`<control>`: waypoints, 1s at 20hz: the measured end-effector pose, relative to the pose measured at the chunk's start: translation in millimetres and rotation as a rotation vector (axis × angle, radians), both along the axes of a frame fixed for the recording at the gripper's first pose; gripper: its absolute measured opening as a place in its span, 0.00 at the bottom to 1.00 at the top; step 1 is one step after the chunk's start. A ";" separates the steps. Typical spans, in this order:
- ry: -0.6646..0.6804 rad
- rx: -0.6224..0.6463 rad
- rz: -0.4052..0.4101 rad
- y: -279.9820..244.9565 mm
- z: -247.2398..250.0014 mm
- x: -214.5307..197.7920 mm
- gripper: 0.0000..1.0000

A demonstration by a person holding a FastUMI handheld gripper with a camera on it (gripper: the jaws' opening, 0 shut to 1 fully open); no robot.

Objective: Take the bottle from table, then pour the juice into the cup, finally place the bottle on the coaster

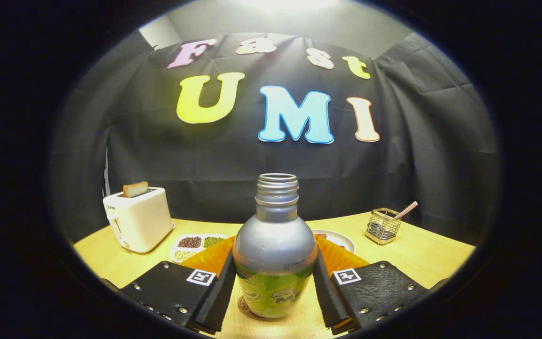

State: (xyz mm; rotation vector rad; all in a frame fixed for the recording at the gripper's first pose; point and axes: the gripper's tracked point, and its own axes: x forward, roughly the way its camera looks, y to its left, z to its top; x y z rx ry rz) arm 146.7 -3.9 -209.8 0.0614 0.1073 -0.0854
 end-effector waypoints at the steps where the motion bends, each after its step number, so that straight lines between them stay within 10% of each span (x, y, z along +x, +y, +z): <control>1: 0.008 0.002 0.012 4.2 -6.2 4.3 0.76; 20: 0.042 0.009 0.035 14.9 -43.2 25.5 0.77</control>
